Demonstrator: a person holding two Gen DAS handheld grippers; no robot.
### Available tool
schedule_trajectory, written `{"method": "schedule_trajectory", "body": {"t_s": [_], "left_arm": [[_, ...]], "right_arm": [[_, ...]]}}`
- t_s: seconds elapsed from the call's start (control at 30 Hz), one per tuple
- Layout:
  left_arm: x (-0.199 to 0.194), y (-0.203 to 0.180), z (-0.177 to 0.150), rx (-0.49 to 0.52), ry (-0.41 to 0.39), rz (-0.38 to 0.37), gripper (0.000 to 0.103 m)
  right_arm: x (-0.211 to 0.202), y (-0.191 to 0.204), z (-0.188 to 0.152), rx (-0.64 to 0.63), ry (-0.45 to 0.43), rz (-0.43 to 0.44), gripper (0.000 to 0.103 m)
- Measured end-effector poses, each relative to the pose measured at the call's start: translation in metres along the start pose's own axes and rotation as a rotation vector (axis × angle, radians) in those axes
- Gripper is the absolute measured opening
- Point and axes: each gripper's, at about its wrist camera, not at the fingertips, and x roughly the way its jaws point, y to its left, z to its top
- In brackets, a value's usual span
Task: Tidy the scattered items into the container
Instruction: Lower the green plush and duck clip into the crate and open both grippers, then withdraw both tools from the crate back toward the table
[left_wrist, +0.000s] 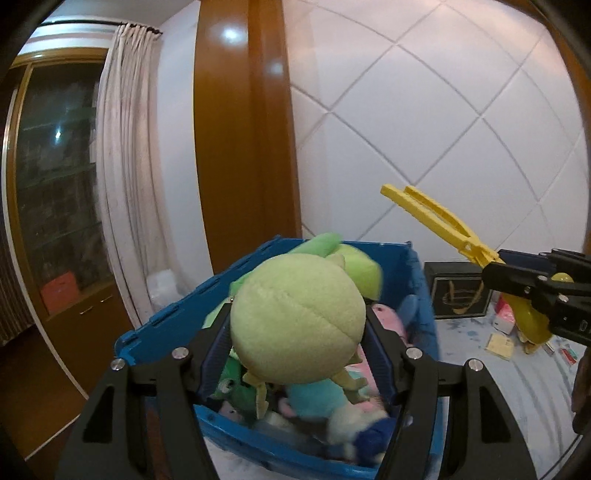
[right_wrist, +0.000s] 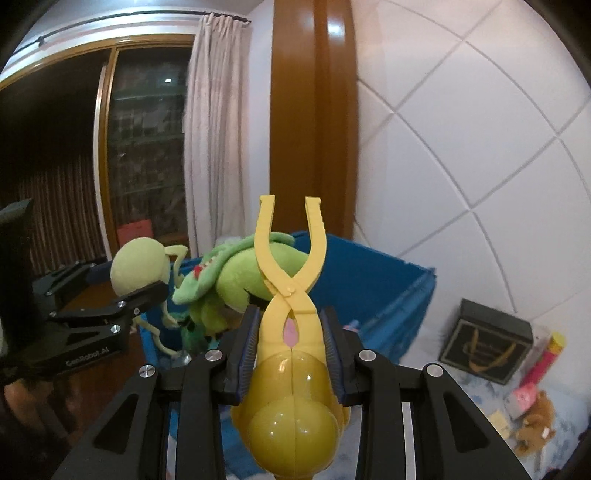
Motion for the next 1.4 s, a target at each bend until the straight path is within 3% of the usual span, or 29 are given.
{"method": "schedule_trajectory", "body": {"t_s": [0.33,0.37,0.43,0.47,0.5,0.57,0.63,1.2,1.4], "left_arm": [[0.022,0.037,0.005,0.055,0.028,-0.008,0.067],[0.024,0.037,0.005,0.060,0.030,-0.014,0.071],[0.030,0.034,0.005,0.081,0.038,-0.020,0.086],[0.035,0.030,0.006,0.098,0.044,-0.020,0.103],[0.041,0.029,0.007,0.112,0.050,-0.019,0.103],[0.054,0.027,0.010,0.131,0.071,-0.028,0.103],[0.060,0.024,0.011,0.139,0.085,-0.044,0.103],[0.024,0.040,0.013,0.119,-0.020,-0.028,0.103],[0.006,0.049,0.006,0.088,-0.057,0.005,0.103]], "right_arm": [[0.080,0.012,0.033,0.060,0.040,-0.082,0.032],[0.084,0.013,0.036,0.068,0.040,-0.093,0.033],[0.092,0.014,0.041,0.075,0.037,-0.120,0.033],[0.099,0.014,0.045,0.071,0.041,-0.144,0.038],[0.109,0.012,0.050,0.072,0.054,-0.165,0.055],[0.121,0.008,0.058,0.079,0.071,-0.183,0.079],[0.126,0.006,0.064,0.079,0.071,-0.207,0.081],[0.050,0.035,0.047,0.099,-0.043,-0.221,0.092],[0.023,0.048,0.017,0.107,-0.063,-0.273,0.097]]}}
